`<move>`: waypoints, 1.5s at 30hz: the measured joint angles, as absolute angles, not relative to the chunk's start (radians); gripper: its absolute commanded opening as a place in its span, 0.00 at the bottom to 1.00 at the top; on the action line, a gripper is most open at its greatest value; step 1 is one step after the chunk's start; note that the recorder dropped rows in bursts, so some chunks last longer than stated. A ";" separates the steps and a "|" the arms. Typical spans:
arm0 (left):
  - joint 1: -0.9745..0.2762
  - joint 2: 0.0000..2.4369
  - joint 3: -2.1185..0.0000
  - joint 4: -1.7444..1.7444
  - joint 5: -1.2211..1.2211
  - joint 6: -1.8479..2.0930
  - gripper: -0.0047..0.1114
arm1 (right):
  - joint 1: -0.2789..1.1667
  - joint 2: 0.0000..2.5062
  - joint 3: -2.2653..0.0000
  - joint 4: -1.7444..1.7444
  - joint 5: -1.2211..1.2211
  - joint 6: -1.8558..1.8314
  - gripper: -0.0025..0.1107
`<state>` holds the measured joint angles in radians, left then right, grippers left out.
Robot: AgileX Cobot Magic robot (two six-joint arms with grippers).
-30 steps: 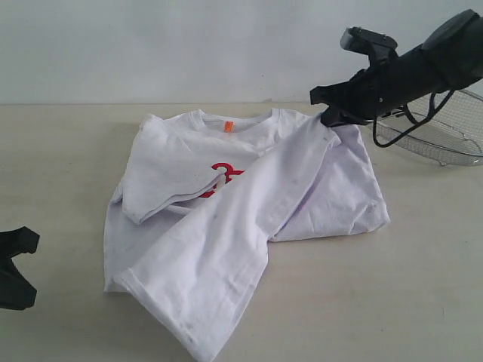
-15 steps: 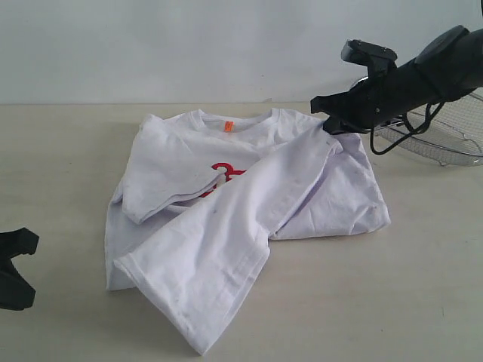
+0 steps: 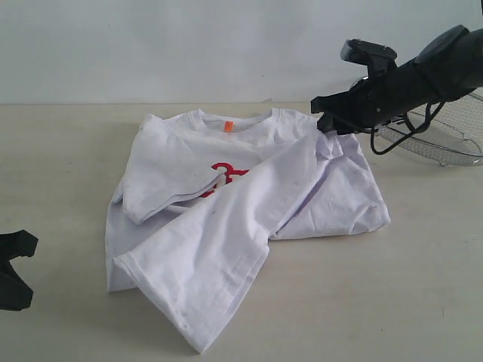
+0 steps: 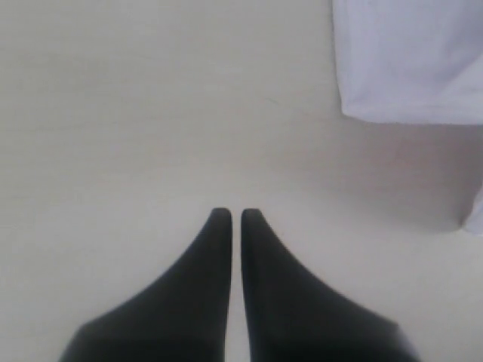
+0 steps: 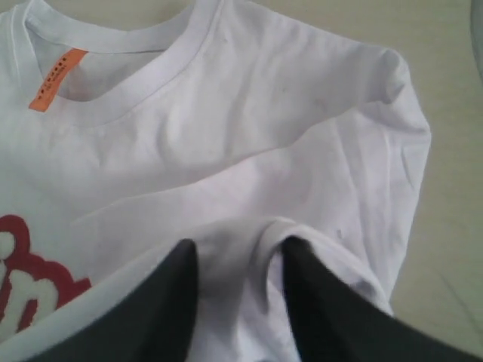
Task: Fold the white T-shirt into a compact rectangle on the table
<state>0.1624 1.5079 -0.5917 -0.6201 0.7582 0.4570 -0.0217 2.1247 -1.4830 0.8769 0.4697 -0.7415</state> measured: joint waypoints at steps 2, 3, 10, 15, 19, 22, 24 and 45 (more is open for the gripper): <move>0.162 1.508 -0.592 -0.620 0.758 0.457 0.08 | -0.022 2.125 -1.483 0.877 0.472 -0.744 0.62; 0.162 1.508 -0.592 -0.618 0.756 0.457 0.08 | -0.022 2.125 -1.483 0.877 0.473 -0.744 0.64; 0.162 1.508 -0.592 -0.616 0.747 0.457 0.08 | -0.022 2.084 -1.483 0.877 0.482 -0.744 0.71; 0.162 1.508 -0.592 -0.616 0.740 0.457 0.08 | -0.022 1.996 -1.483 0.877 0.482 -0.744 0.65; 0.162 1.508 -0.592 -0.612 0.728 0.457 0.08 | -0.022 1.940 -1.483 0.877 0.467 -0.744 0.11; 0.162 1.508 -0.592 -0.605 0.724 0.458 0.08 | -0.022 1.918 -1.483 0.873 0.470 -0.758 0.02; 0.162 1.508 -0.592 -0.605 0.714 0.463 0.08 | -0.022 1.918 -1.483 0.864 0.499 -0.774 0.02; 0.162 1.510 -0.532 -0.949 0.759 0.850 0.08 | -0.022 1.961 -1.483 0.852 0.761 -0.966 0.02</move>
